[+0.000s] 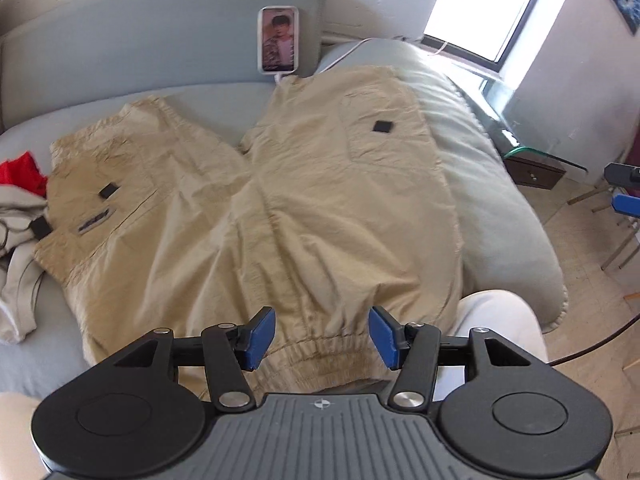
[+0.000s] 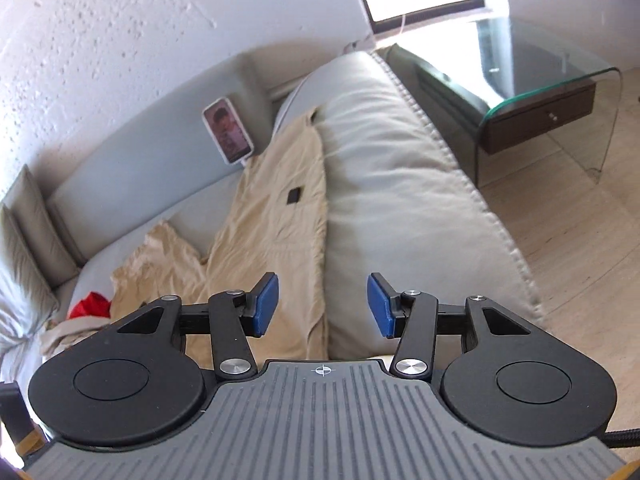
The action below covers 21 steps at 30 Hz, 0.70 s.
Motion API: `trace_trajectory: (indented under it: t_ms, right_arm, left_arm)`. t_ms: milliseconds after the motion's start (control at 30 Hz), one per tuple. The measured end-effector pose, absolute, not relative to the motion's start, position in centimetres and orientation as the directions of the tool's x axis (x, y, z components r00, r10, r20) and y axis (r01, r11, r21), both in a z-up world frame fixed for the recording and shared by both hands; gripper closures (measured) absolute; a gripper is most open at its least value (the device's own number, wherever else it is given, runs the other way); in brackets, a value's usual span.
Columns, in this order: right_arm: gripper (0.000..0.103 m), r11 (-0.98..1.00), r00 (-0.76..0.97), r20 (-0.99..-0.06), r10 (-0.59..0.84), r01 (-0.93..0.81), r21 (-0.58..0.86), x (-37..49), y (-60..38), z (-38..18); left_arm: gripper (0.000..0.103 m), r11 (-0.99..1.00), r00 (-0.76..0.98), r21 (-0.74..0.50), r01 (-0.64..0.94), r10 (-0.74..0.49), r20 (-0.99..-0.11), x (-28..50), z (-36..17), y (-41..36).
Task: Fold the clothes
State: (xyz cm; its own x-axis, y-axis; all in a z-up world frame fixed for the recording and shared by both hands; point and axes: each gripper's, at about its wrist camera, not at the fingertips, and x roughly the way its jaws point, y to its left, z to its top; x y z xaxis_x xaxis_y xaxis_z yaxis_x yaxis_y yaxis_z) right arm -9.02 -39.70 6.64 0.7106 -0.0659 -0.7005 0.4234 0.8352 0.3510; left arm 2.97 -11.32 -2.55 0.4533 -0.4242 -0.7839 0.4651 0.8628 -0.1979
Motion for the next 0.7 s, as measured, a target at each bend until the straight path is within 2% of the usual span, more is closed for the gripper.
trace_trajectory:
  t_ms: [167,233,267,367,433,533,633,700]
  right_arm:
    - [0.049,0.823,0.75,-0.647,-0.135,0.449,0.348,-11.7,-42.1,9.7]
    - [0.028,0.83,0.755,-0.641,-0.141,0.443,0.34,-11.7,-42.4,9.7]
    - [0.024,0.835,0.754,-0.643,-0.137,0.437,0.334,-11.5,-42.5,9.5]
    - [0.023,0.841,0.726,-0.683,-0.077,0.415,0.347,-9.6,-42.8,6.9]
    - [0.023,0.84,0.695,-0.718,-0.018,0.401,0.367,-7.9,-43.0,4.6]
    - [0.023,0.784,0.691,-0.714,0.113,0.38,0.491,-5.5,-44.3,0.4]
    - [0.024,0.697,0.7,-0.678,0.223,0.372,0.613,-3.0,-46.3,-3.0]
    - [0.025,0.66,0.708,-0.661,0.246,0.378,0.65,-1.7,-47.3,-4.5]
  left_arm:
    - [0.04,0.786,0.405,-0.263,0.56,-0.536,-0.741,2.8,-0.7,-14.7]
    - [0.039,0.774,0.394,-0.257,0.578,-0.541,-0.743,2.8,-1.3,-15.9]
    - [0.039,0.774,0.387,-0.249,0.583,-0.534,-0.752,2.9,-2.0,-16.5]
    - [0.044,0.768,0.345,-0.244,0.593,-0.515,-0.784,3.4,-4.5,-17.9]
    - [0.048,0.748,0.318,-0.286,0.599,-0.55,-0.772,3.9,-5.7,-18.5]
    - [0.051,0.717,0.305,-0.333,0.612,-0.602,-0.738,4.5,-7.1,-19.7]
    - [0.051,0.717,0.374,-0.243,0.653,-0.584,-0.72,4.9,-7.6,-22.3]
    - [0.044,0.707,0.408,-0.16,0.689,-0.561,-0.721,5.0,-7.9,-24.4]
